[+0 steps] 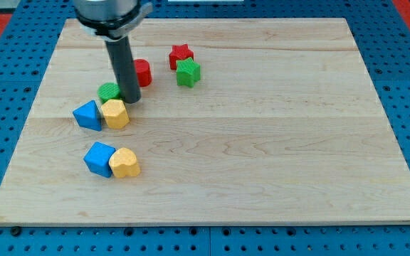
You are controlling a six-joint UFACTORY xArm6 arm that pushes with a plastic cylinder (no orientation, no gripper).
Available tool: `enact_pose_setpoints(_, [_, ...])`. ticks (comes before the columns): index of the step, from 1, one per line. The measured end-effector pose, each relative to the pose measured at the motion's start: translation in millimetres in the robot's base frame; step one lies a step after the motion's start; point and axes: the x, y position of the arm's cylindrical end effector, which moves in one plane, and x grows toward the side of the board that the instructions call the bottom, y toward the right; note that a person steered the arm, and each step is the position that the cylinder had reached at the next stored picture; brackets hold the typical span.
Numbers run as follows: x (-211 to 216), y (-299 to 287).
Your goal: Slightly push the green circle into the yellow and blue triangle
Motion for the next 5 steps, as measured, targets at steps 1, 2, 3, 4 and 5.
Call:
enact_pose_setpoints(1, [-1,-4])
enact_pose_setpoints(2, [-19,-4])
enact_pose_setpoints(3, [-36,-21])
enact_pose_setpoints(4, [-36,-70])
enact_pose_setpoints(5, [-35,-82])
